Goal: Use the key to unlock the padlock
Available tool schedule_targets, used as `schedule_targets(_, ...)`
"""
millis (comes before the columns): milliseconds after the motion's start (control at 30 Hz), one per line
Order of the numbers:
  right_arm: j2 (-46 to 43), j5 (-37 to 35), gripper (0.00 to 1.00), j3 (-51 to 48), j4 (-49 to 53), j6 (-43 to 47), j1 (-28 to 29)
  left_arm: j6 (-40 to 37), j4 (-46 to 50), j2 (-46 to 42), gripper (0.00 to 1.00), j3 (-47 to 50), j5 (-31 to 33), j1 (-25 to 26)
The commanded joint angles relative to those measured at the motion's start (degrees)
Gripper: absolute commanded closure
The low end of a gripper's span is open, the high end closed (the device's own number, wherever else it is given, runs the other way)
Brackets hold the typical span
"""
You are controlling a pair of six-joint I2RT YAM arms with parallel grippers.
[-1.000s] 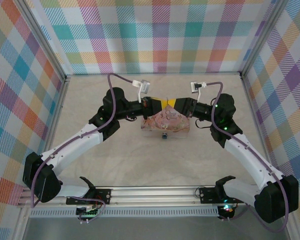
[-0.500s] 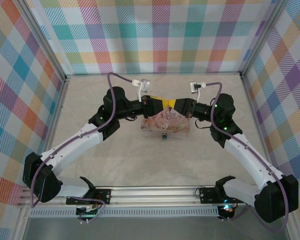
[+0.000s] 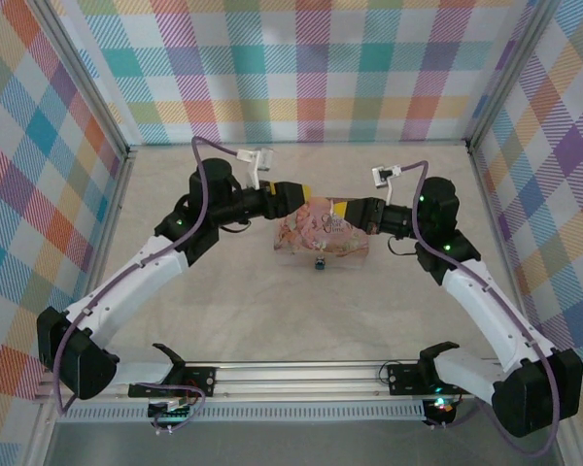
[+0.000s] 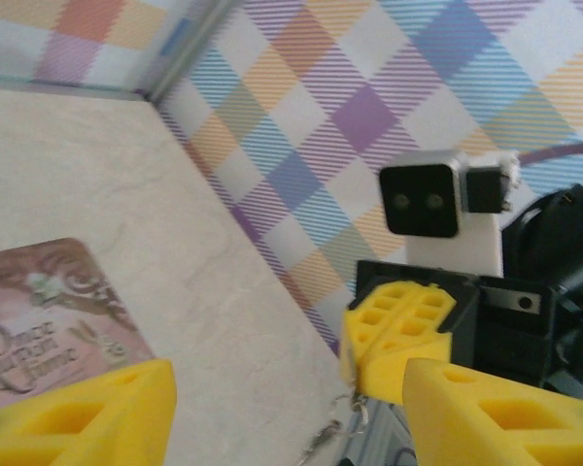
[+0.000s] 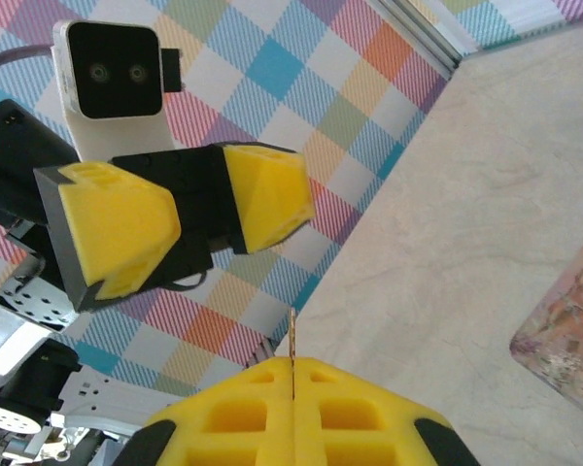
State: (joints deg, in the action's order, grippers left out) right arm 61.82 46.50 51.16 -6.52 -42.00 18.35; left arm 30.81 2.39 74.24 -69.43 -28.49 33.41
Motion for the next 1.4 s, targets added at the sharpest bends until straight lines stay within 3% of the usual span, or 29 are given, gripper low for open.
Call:
schedule_targets(0,2.8,4.6,1.00,1.9,2.4,3.4,-1.3,1.4,6.3,1.6,0.36,-1.5,1.2,-1.7)
schedule_targets(300,10.6,17.3,1.00,4.0,2.3,5.3,-1.4,5.8,-1.1,4.9,0.39,2.2,-11.3,-2.1)
schedule_targets(533,11.9,21.0,1.00,5.7,5.8,8.7,-0.2,6.0,-3.3,7.2,0.49,1.9,-17.6,-1.0)
schedule_targets(867,12.9,21.6,1.00,6.1,6.7,9.9,1.0,6.1,-6.6,7.2,0.46,2.4,-19.9,0.4)
schedule_targets(1033,12.8,21.3,1.00,5.9,5.9,9.4,1.0,4.9,-5.5,7.4,0.60,2.0,-20.7,1.2)
schedule_targets(1367,12.8,20.1,1.00,5.2,3.7,7.7,1.1,3.5,-4.4,6.8,0.74,2.1,-21.2,1.5)
